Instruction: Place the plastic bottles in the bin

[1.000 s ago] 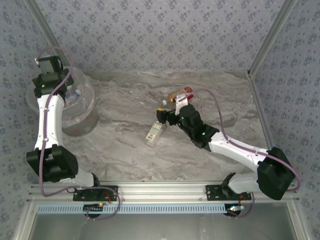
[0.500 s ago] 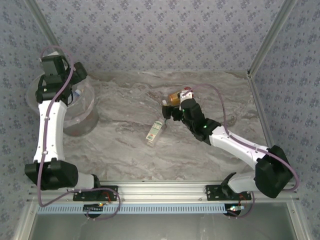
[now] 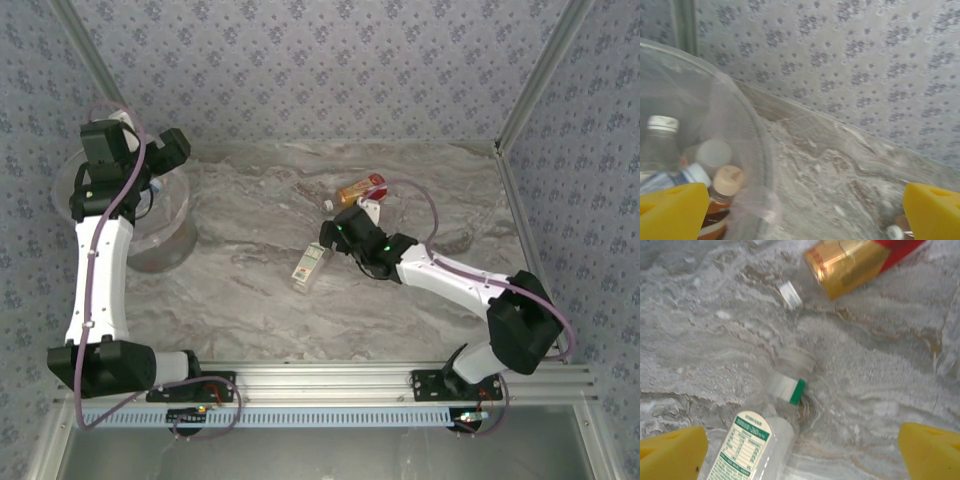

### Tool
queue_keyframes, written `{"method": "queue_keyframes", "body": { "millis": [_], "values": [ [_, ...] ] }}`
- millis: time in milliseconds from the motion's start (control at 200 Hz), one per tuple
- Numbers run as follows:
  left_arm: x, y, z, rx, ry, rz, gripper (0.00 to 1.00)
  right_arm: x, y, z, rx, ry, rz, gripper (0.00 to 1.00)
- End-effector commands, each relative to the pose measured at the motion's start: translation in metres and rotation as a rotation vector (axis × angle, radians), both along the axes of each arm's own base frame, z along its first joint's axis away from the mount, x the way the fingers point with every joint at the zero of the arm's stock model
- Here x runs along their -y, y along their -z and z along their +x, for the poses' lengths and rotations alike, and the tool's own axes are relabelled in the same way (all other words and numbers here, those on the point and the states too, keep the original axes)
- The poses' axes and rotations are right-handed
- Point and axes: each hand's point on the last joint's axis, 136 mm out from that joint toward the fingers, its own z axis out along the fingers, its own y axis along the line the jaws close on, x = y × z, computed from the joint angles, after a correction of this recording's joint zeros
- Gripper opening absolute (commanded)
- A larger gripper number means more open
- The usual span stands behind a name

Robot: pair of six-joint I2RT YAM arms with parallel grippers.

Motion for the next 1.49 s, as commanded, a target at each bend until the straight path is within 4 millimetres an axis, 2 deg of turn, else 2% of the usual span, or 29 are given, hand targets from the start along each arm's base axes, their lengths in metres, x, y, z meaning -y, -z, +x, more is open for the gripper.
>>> {"method": "queue_keyframes", "body": {
  "millis": [0, 130, 330, 510, 665, 690, 775, 895, 1009, 1134, 1344, 1489],
  "values": [
    [0.031, -0.019, -0.011, 0.050, 0.123, -0.076, 0.99, 0.005, 0.012, -0.002, -0.055, 0.087, 0.027, 1.00],
    [0.052, -0.017, -0.016, 0.038, 0.157, -0.065, 0.99, -0.004, 0.017, 0.001, -0.086, 0.058, 0.032, 1.00],
    [0.092, -0.002, -0.022, -0.008, 0.224, 0.018, 0.99, -0.019, 0.023, 0.006, -0.126, 0.031, 0.076, 1.00],
    [0.085, 0.009, -0.020, -0.032, 0.163, 0.063, 0.99, -0.039, 0.042, -0.018, -0.163, -0.006, -0.025, 1.00],
    [0.080, 0.016, -0.020, -0.045, 0.140, 0.084, 0.99, -0.059, 0.076, -0.039, -0.260, -0.114, -0.132, 1.00],
    [0.079, 0.018, -0.020, -0.050, 0.139, 0.088, 0.99, -0.069, 0.072, -0.036, -0.254, -0.129, -0.120, 1.00],
    [0.077, 0.020, -0.019, -0.055, 0.129, 0.098, 0.99, -0.078, 0.085, -0.042, -0.290, -0.151, -0.127, 1.00],
    [0.077, 0.022, -0.017, -0.060, 0.128, 0.100, 1.00, -0.077, 0.089, -0.039, -0.305, -0.152, -0.132, 1.00],
    [0.078, 0.028, -0.014, -0.074, 0.127, 0.098, 0.99, -0.074, 0.100, -0.041, -0.352, -0.140, -0.136, 1.00],
    [0.078, 0.032, -0.012, -0.087, 0.127, 0.099, 1.00, -0.067, 0.104, -0.043, -0.373, -0.136, -0.168, 0.92],
    [0.079, 0.038, -0.009, -0.103, 0.129, 0.097, 0.99, -0.079, 0.117, -0.061, -0.435, -0.348, -0.181, 0.87],
    [0.097, 0.046, -0.007, -0.131, 0.211, 0.045, 1.00, -0.079, 0.113, -0.068, -0.414, -0.477, -0.205, 0.74]
  ]
}}
